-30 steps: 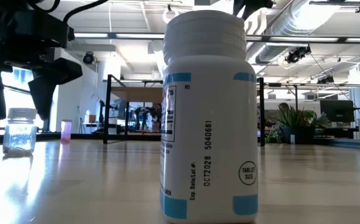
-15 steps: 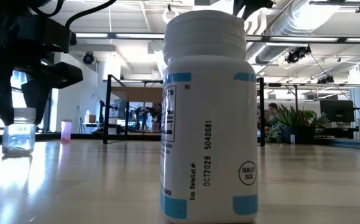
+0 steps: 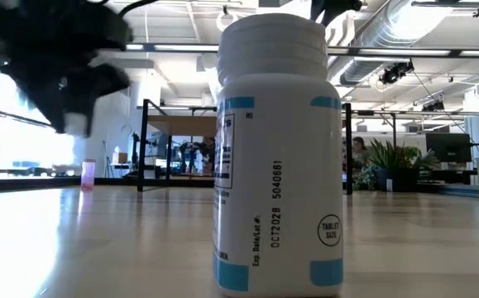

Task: Pick and place medicine bottles onto shelf by color
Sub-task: Put the transparent medicine bottle on the shelf

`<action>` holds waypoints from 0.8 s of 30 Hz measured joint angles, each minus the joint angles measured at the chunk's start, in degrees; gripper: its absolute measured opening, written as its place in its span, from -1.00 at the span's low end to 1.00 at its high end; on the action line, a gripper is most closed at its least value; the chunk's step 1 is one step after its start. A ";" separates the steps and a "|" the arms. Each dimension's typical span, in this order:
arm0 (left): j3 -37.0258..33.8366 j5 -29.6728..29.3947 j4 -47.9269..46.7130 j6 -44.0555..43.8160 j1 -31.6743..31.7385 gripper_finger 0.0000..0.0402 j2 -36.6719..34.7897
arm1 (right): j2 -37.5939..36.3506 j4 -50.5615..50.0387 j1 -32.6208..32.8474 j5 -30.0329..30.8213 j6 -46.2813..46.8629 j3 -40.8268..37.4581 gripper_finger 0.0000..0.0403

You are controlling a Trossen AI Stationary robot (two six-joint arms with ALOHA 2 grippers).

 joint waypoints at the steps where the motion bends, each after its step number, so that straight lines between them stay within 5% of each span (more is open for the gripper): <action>1: 1.55 -0.63 -1.00 0.91 1.37 -0.33 0.00 | 0.00 0.02 0.00 0.00 -0.47 0.00 -0.17; 15: 23.75 -5.27 -4.23 16.94 26.21 -0.32 0.00 | 0.00 0.04 0.02 0.00 -2.37 0.00 -0.17; 24: 30.92 -5.17 0.39 29.70 40.65 -0.32 0.36 | 0.00 0.02 0.04 -1.06 6.66 0.00 -0.17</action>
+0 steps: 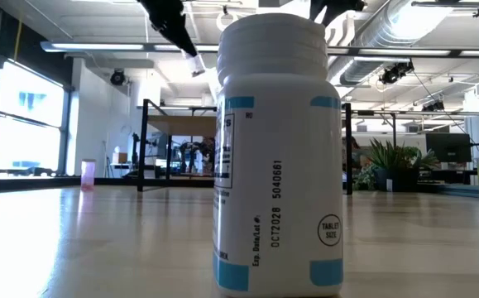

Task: Pick and place medicine bottles onto shelf by color
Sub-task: Put the transparent medicine bottle on the shelf

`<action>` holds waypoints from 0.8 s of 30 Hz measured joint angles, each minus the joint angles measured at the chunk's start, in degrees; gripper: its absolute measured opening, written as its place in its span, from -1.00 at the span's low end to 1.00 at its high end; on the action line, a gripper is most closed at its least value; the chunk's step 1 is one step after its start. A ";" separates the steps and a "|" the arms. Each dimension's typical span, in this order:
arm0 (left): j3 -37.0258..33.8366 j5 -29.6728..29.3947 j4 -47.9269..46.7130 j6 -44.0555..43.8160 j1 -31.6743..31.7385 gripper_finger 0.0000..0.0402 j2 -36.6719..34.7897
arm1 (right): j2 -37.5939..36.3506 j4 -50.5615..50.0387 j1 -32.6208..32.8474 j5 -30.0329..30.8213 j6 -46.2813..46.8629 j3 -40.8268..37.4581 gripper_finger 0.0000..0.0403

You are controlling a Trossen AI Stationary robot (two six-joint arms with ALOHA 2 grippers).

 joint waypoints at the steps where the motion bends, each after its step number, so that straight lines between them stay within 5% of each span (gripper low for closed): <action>1: 0.31 0.13 0.07 0.92 1.36 -0.32 0.38 | 0.00 0.00 0.00 -0.55 0.62 0.00 -0.17; 17: 16.82 6.78 -17.98 4.80 13.98 -0.31 16.96 | 0.00 0.00 0.03 -1.10 7.96 0.00 -0.17; 24: 17.65 9.27 -21.54 4.29 14.94 -0.31 21.11 | 0.00 -0.01 2.87 -4.16 12.89 0.00 -0.17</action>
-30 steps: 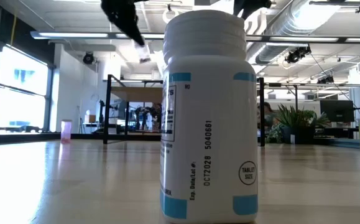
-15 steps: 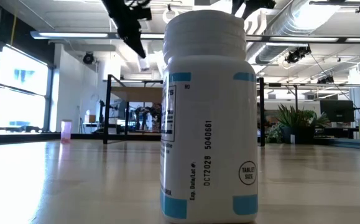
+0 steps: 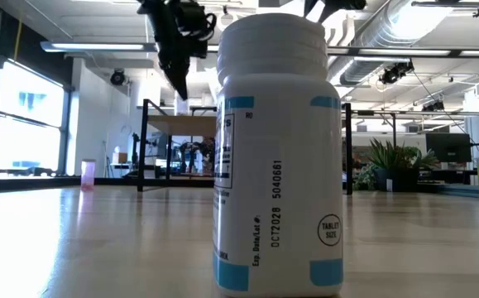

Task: Pick and place medicine bottles onto shelf by color
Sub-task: Put the transparent medicine bottle on the shelf, then put the top blue medicine bottle on the shelf

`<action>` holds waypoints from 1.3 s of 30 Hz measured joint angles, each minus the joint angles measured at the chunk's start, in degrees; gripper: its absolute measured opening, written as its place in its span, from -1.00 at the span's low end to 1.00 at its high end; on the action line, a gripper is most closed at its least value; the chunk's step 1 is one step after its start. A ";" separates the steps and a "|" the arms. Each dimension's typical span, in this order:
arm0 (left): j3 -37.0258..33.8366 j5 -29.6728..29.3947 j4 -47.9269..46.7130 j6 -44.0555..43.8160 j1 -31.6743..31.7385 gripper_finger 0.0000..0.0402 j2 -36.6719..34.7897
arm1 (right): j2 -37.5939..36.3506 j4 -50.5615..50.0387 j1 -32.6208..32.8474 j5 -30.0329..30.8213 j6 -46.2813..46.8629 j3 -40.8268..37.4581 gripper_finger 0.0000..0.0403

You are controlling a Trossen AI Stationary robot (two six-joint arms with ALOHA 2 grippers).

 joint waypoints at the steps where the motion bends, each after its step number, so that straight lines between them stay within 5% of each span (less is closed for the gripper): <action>1: 0.00 -0.02 -0.09 -0.02 0.00 -0.31 0.49 | 0.00 0.00 0.68 -0.02 0.38 0.00 -0.17; 15: 0.17 1.27 -0.92 -0.11 0.00 -0.30 2.75 | 0.00 -0.01 10.87 0.00 5.59 0.00 -0.17; 28: -0.15 1.16 -0.57 -2.12 -0.04 0.10 3.13 | 1.08 0.01 19.54 2.19 14.94 0.02 -0.17; 39: -0.13 -0.15 -0.43 -0.24 -0.04 0.14 1.53 | 6.37 0.01 23.23 2.67 19.67 0.02 -0.17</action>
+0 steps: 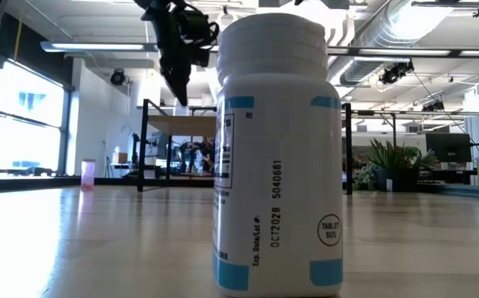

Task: Pick and place medicine bottles onto shelf by color
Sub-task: Put the top blue medicine bottle on the shelf

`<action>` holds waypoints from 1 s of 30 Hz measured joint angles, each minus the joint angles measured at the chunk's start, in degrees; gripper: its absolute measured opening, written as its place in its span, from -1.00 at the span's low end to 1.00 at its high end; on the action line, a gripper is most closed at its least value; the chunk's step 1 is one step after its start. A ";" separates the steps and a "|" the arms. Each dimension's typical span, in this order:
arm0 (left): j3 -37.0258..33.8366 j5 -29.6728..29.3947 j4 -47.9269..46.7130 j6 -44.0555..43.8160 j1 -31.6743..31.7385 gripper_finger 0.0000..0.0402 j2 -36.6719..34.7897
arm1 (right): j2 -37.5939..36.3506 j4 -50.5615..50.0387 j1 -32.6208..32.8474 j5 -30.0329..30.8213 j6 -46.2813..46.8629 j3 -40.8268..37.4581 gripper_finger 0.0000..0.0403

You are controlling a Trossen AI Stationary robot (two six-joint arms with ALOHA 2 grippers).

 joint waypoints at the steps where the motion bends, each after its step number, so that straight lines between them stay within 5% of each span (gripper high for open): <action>1: 0.01 -0.47 0.04 0.11 0.00 0.14 -0.52 | 0.52 0.00 0.21 0.00 0.71 0.00 -0.17; 14: 0.04 -0.97 -0.96 -3.84 -0.35 0.14 -9.48 | 7.15 -0.01 2.14 1.09 1.60 -0.02 -0.17; 24: -0.03 6.96 -0.96 -7.43 -1.63 0.14 -18.74 | 10.98 0.09 2.91 1.42 -0.53 -0.43 -0.17; 30: -5.97 13.14 -0.01 -8.12 -1.92 0.14 -24.72 | 9.56 -0.11 3.32 2.03 2.33 -11.40 -0.17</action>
